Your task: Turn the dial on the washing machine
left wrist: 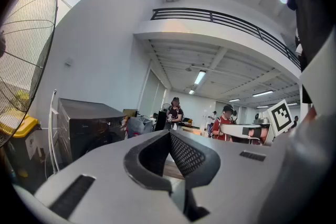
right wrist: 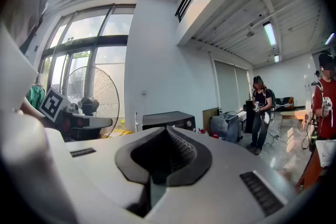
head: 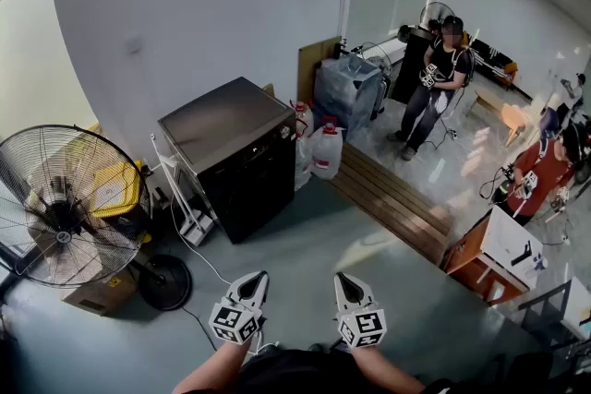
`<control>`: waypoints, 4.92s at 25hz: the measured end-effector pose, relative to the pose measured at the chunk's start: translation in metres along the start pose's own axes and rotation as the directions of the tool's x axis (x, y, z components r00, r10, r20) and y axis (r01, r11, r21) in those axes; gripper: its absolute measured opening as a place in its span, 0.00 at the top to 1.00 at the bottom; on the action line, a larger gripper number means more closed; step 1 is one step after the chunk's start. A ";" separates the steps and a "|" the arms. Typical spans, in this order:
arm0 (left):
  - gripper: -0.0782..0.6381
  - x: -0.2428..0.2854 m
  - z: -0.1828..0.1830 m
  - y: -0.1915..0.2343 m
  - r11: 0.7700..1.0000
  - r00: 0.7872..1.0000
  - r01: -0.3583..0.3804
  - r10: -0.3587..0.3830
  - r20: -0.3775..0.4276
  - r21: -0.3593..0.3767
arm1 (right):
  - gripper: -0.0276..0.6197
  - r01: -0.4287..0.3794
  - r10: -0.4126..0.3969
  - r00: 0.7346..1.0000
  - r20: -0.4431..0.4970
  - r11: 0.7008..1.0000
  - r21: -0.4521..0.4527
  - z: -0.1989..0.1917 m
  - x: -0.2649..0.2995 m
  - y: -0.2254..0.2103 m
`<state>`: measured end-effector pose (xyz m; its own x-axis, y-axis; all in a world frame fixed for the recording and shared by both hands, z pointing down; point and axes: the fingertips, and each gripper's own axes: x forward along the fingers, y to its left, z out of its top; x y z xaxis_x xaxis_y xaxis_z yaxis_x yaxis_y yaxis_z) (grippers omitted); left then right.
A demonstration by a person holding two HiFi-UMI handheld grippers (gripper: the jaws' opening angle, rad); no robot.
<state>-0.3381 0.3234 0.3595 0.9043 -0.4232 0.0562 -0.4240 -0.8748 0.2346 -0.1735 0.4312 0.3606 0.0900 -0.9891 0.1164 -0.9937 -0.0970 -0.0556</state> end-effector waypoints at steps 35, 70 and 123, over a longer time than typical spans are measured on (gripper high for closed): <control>0.87 0.045 0.000 -0.024 0.990 0.990 -0.139 0.138 0.027 0.016 | 0.92 -0.193 0.193 0.981 0.032 0.981 0.005 -0.009 0.003 -0.060; 0.87 0.360 0.039 0.194 0.975 0.974 -0.220 0.221 0.054 -0.027 | 0.92 -0.339 0.336 0.941 -0.045 0.938 -0.074 0.020 0.383 -0.204; 0.87 0.491 -0.066 0.377 0.826 0.822 -0.564 0.564 0.077 -0.026 | 0.50 -0.562 0.556 0.815 -0.163 0.827 0.017 -0.129 0.778 -0.214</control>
<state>-0.0508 -0.1984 0.5397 0.5007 -0.8594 0.1033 -0.8584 -0.4776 0.1869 0.1005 -0.3031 0.5908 -0.4903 -0.8419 0.2253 -0.8715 0.4734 -0.1278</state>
